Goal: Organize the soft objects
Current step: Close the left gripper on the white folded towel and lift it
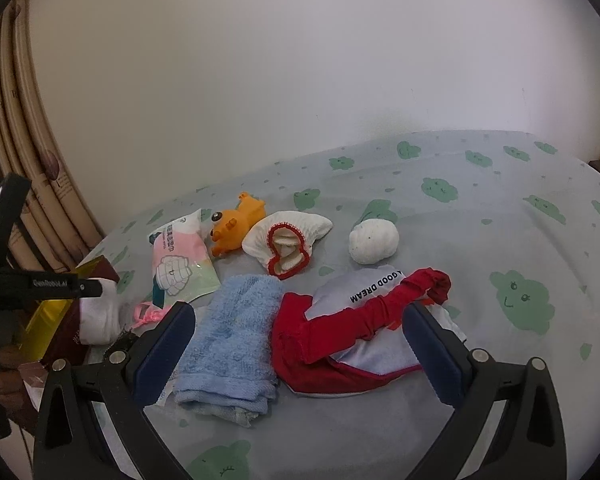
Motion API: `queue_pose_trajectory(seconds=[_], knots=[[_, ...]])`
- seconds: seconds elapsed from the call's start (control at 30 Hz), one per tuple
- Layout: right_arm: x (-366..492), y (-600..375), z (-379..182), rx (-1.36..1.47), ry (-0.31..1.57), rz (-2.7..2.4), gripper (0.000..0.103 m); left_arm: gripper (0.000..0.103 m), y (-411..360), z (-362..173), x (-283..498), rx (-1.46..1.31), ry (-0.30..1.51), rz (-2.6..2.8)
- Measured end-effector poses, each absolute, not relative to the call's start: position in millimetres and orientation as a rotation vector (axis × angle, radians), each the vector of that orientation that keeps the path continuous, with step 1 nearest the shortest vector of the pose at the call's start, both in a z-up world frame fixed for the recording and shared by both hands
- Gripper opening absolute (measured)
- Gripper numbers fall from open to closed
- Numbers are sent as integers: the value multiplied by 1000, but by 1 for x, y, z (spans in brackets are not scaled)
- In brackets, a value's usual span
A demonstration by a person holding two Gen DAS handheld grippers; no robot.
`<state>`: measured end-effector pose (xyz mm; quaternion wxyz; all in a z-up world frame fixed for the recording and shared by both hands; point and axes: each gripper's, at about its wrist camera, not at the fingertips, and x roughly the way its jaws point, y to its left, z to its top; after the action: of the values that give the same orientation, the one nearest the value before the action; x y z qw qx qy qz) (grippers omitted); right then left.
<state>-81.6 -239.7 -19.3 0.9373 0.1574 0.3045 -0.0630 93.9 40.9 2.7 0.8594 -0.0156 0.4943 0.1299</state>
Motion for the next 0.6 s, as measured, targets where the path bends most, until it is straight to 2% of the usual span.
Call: queue_pose_trajectory(seconds=[0.2, 0.43, 0.5, 0.53, 0.57, 0.6], knots=[[-79, -245, -23, 359, 640, -117, 103, 57, 30, -28, 115, 45, 1096, 382], [-78, -251, -27, 405, 649, -124, 103, 57, 44, -51, 124, -22, 1133, 317], [-78, -251, -26, 403, 649, -124, 103, 25, 49, -48, 124, -45, 1111, 279], [-78, -250, -26, 401, 650, -124, 103, 15, 51, -47, 125, -43, 1115, 270], [-79, -250, -26, 401, 649, -123, 103, 9, 53, -43, 125, -67, 1112, 242], [-79, -250, -26, 399, 648, -123, 103, 8, 55, -38, 122, -84, 1102, 216]])
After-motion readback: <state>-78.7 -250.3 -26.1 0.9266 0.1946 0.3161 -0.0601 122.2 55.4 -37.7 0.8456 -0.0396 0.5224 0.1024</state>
